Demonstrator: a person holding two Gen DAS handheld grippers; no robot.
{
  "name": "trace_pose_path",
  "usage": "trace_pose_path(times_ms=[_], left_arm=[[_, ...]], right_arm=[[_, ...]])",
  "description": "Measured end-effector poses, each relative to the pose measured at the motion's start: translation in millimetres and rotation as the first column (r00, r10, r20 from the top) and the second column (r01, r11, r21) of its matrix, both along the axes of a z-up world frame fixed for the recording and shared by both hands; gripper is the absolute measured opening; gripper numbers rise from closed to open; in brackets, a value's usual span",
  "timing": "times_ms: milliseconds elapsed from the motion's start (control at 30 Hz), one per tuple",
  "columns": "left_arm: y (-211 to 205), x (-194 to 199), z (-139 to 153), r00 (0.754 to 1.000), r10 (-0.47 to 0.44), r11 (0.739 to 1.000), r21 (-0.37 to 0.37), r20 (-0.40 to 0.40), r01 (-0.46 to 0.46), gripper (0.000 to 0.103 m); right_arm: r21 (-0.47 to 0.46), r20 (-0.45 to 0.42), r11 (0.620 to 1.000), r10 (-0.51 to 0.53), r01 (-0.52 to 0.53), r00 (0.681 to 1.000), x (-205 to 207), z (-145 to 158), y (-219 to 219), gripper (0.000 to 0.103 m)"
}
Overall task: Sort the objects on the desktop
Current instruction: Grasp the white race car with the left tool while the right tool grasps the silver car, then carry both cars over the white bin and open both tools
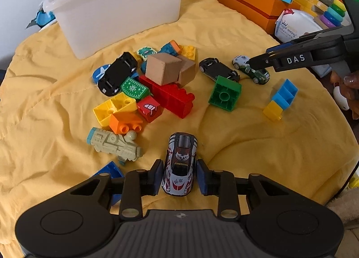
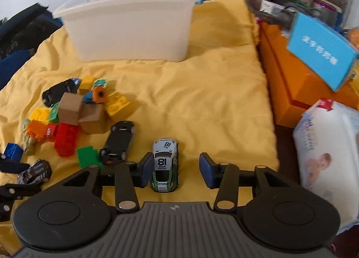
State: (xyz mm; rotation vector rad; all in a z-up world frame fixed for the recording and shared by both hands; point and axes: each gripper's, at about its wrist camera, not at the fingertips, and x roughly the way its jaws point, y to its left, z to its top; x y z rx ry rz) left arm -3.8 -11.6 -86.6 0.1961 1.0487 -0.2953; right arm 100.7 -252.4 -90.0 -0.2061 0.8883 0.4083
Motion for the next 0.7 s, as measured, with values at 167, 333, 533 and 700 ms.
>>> trace_pose_path(times_ms=[167,333,533,700], left_arm=[[1.0,3.7,-1.8,1.000,0.004,1.000,0.001,-0.007,-0.004,0.040],[2.8,6.3,-3.2,1.000,-0.009,1.000,-0.027,-0.019,0.008,0.034],[1.8,3.5,18.1,0.998,-0.038,0.999,-0.014,0.044,0.039,0.033],[14.1,22.3,61.3,0.989,0.008,0.998,-0.056,0.151,0.001,0.033]], right_arm=[[0.017,-0.022,0.999,0.037,-0.036,0.999,-0.1,-3.6,6.3,0.048],[-0.018,-0.050,1.000,0.013,-0.014,0.999,2.6,-19.0,10.3,0.033],[-0.008,-0.050,1.000,0.012,-0.012,0.999,-4.4,-5.8,1.6,0.033],[0.010,0.007,1.000,0.030,-0.030,1.000,-1.0,21.8,5.4,0.033]])
